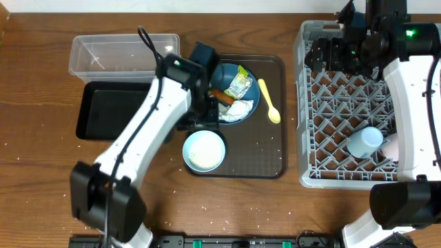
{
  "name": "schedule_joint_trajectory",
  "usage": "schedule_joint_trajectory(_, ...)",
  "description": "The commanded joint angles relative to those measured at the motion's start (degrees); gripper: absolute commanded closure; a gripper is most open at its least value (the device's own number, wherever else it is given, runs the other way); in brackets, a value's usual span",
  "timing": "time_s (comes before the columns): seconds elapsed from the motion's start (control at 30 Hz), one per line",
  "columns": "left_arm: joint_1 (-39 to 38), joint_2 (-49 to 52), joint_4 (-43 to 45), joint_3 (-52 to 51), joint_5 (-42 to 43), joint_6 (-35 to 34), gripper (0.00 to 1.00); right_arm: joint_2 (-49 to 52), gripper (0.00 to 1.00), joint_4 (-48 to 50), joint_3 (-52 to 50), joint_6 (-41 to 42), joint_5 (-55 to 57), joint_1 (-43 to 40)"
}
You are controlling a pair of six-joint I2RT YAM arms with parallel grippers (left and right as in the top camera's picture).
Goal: Sort waste into correct bins and load items into the dishwasher rack
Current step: 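Lower the left gripper to the light-blue rice bowl and grasp its rim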
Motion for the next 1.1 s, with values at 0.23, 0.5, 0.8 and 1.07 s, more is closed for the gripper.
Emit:
schedule_joint_trajectory(0.23,-17.27,-3.67,13.00,-13.00,-8.04,-4.74,0.45,-0.39,0.03,0.26,1.07,-0.74,0.96,0.24)
schedule_joint_trajectory(0.5,-16.39,-3.39,18.60,-20.11,-13.00,-5.27,0.45,-0.39,0.04,-0.20,1.07,-0.76,0.96,0.24)
schedule_joint_trajectory(0.8,-15.52,-3.32,26.08,-27.76,-9.57,-2.21,0.41,-0.39,0.04,-1.49,1.07,-1.20,2.51,0.22)
schedule_joint_trajectory(1.07,-15.52,-2.82,28.13,-29.20,-8.92,-2.05,0.49,-0.39,0.04,-1.36,1.07,-1.22,2.54,0.24)
